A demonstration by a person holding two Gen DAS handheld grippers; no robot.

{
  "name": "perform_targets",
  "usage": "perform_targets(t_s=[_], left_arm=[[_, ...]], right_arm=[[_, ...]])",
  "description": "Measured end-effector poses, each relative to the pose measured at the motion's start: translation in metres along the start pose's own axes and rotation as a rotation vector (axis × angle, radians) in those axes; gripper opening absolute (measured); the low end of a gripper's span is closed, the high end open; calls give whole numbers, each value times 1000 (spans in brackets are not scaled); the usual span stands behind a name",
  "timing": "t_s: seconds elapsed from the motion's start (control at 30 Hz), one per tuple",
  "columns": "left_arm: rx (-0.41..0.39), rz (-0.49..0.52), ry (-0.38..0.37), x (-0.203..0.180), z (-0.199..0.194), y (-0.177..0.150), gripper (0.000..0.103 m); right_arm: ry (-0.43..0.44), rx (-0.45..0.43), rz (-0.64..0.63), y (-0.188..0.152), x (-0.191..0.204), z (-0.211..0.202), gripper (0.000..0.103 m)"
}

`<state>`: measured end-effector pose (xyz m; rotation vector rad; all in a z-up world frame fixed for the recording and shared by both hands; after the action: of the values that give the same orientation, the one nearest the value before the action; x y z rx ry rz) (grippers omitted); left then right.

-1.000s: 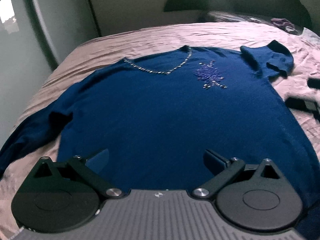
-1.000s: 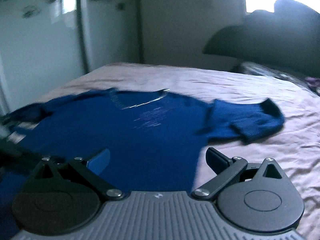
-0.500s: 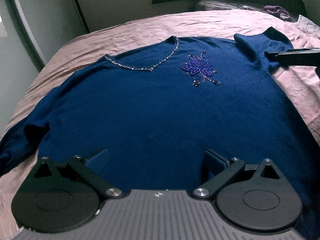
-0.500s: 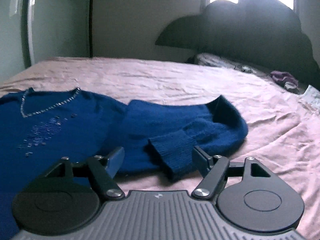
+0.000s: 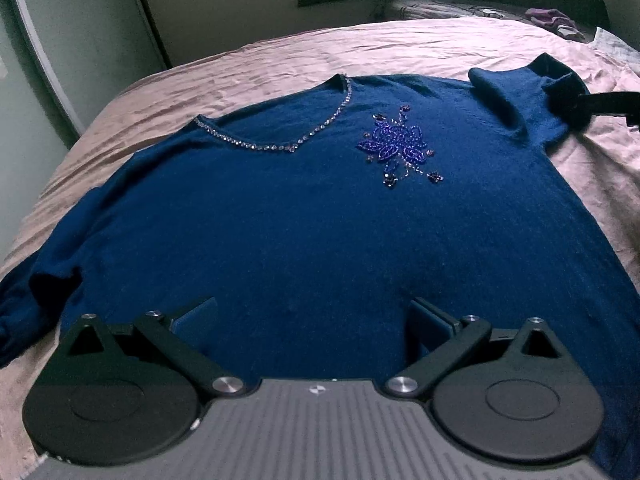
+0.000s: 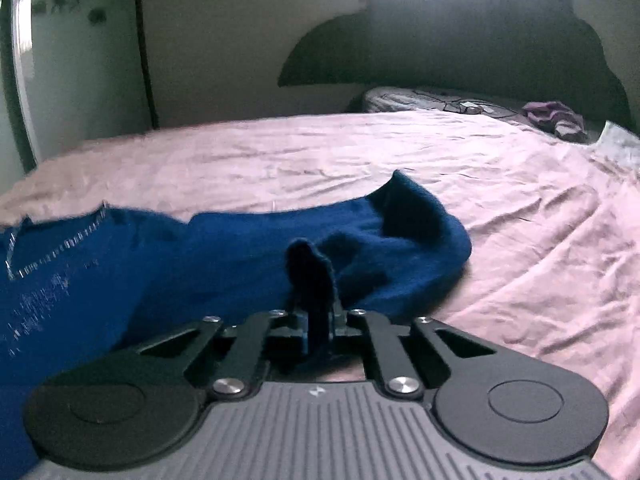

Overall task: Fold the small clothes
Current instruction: 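Grasp the cuff of the sleeve nearest the right gripper, then carry the held sleeve across the sweater body toward the other sleeve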

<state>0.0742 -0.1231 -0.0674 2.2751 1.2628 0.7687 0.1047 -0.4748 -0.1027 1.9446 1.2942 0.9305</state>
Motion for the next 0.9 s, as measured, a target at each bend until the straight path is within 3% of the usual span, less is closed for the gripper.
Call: perform_targets(t_s=[0.17,0.43,0.67,0.9], left_arm=[[1,6,0,-1,0,0,103],[-8,-3,54,21,4,12,103],[1,-73,104,56,4,11,103],[-4,-147,147,91,5,13,103]], right_arm=[[119,-12,201,10,-20,-2,6],[415,-45,643,32,-55,-14,5],[655,-73,711,61,-17,-37,5],[879,-9,667,84,67,-52,5]])
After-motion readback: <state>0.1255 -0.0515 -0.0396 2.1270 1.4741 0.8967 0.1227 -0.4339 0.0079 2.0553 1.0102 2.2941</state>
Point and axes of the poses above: each gripper's, at about its wrist camera, not at the fingertips, and z roughly the way its jaws point, x to its left, y to its top, the point moved 7 cm from there along z, roughly the way its jaws point, and after that the axes turned 5 degrees about z, right-handed, at the moved point
